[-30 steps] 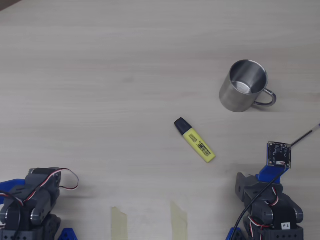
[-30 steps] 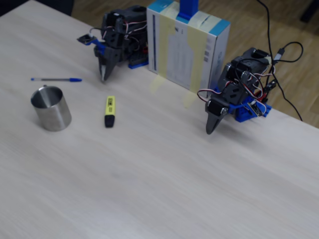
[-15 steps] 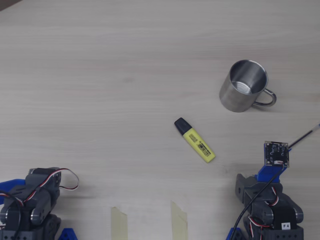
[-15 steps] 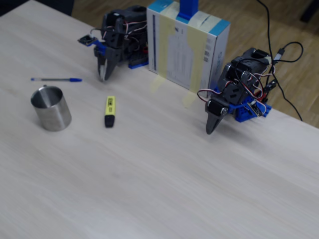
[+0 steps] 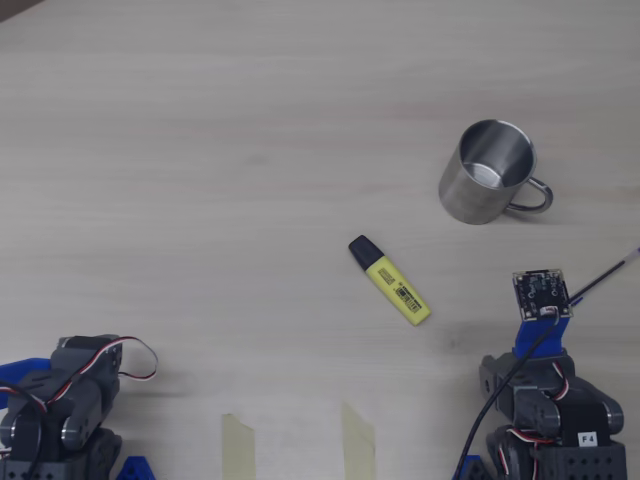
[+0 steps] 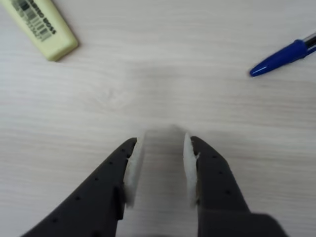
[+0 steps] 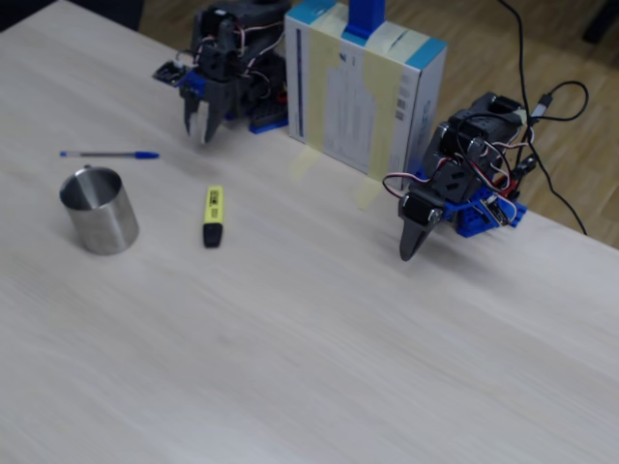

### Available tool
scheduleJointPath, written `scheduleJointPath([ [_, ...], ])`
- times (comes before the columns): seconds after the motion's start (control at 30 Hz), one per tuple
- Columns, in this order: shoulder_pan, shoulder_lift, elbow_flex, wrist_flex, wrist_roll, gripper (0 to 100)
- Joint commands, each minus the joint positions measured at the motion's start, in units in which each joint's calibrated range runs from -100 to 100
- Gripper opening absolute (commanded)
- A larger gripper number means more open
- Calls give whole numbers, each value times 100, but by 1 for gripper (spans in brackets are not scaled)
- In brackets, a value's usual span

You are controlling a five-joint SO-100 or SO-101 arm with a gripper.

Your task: Grab the yellow pen and put it in the silver cup.

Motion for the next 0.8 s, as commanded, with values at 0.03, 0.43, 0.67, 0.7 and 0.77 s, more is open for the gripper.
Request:
scheduleJointPath([
  [0.03,31,882,-1015,-58,479,15],
  [0.43,-15,3099,-2524,-58,1415,15],
  [0.67,-285,4070,-3121,-372,1681,15],
  [0.7,-348,4186,-3166,-516,1697,15],
  [0.77,-492,4394,-3229,-770,1702,15],
])
